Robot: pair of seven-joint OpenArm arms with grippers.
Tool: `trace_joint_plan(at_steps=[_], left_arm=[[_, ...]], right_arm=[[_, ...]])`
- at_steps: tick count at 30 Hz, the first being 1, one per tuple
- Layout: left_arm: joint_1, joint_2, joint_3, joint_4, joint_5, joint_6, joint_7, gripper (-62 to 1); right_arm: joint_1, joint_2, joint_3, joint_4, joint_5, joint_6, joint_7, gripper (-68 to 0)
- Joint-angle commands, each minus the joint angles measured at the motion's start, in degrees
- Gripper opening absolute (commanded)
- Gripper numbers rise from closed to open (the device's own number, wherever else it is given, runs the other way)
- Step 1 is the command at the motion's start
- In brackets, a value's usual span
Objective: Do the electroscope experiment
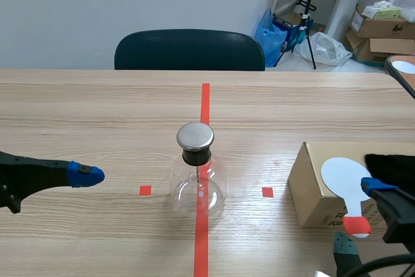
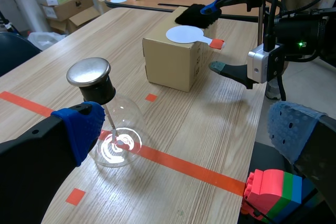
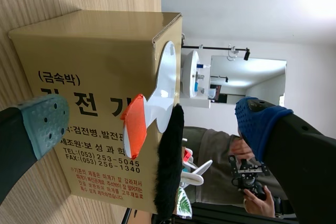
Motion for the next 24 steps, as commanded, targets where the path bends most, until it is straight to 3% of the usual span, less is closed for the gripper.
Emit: trace_joint_plan(at_steps=[1,12,16,20,24], left_arm=[[-0.15,0.11,0.37,0.79,-0.72,0.11,-0.81,1.4],[-0.17,0.11,0.37,0.79,-0.72,0.11,-0.83,1.4],[-0.20,0.11,0.37,0.79,-0.59,0.11,-0.83,1.4],[-0.68,0.13,0.37,0.79,2.47,0.59,-0.98,1.4],[-0.79,0.13,0.37,0.79,2.01,2.19,-0.92,1.4]], right_arm=[[0.48,0.17,0.39,0.81,0.22,-3.32,-0.04,0.4],[0.46,0.15,0.39,0.81,0.28,-3.32,-0.04,0.4],[0.46,0.15,0.39,0.81,2.84,-3.32,-0.31,0.4],[0.28,0.17,0.39,0.81,3.34,-3.32,-1.99,0.4],[-1.51,0.15,0.39,1.36,4.72,-3.32,-2.16,0.4]])
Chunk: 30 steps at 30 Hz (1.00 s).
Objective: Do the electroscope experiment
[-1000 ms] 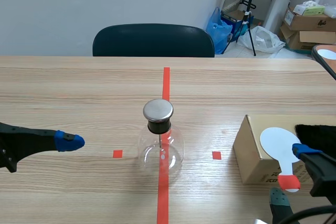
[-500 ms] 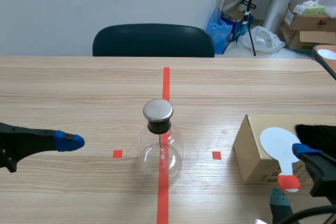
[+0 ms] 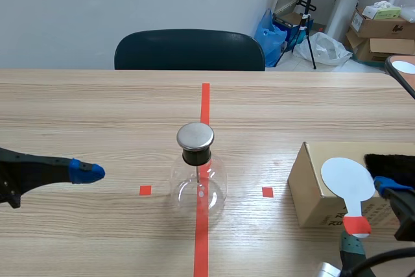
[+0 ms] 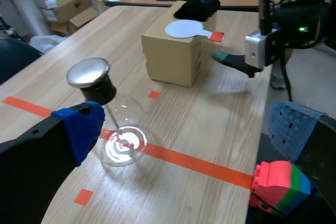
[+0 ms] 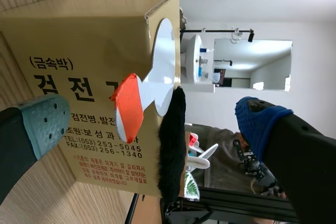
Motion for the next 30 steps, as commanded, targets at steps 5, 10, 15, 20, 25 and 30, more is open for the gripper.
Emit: trace_joint_plan(at_steps=[5,10,15,20,25,30], left_arm=[[-0.15,0.15,0.28,0.79,-1.14,-0.09,-0.46,1.4],[-0.17,1.14,-0.09,0.79,-3.56,-0.04,2.29,1.4],[-0.17,4.15,-2.21,0.85,-8.59,2.82,5.60,1.4],[-0.17,8.09,-4.24,2.80,-11.47,9.31,12.00,1.4],[-0.20,12.81,-5.97,7.04,-11.06,11.93,19.58,1.4],[-2.51,15.96,-6.08,12.17,-11.06,13.46,31.36,1.4]], right_arm=[[-6.93,0.17,0.39,6.34,7.80,-3.32,1.84,0.4],[-14.21,0.33,0.39,12.63,13.99,-1.79,4.66,0.4],[-19.82,1.20,0.26,18.53,22.88,5.07,6.51,0.4],[-22.47,5.38,0.28,25.73,36.35,13.44,7.28,0.4],[-22.38,11.08,0.42,32.79,48.13,18.12,7.21,0.4],[-20.20,17.46,0.44,38.91,57.99,24.00,2.84,0.4]])
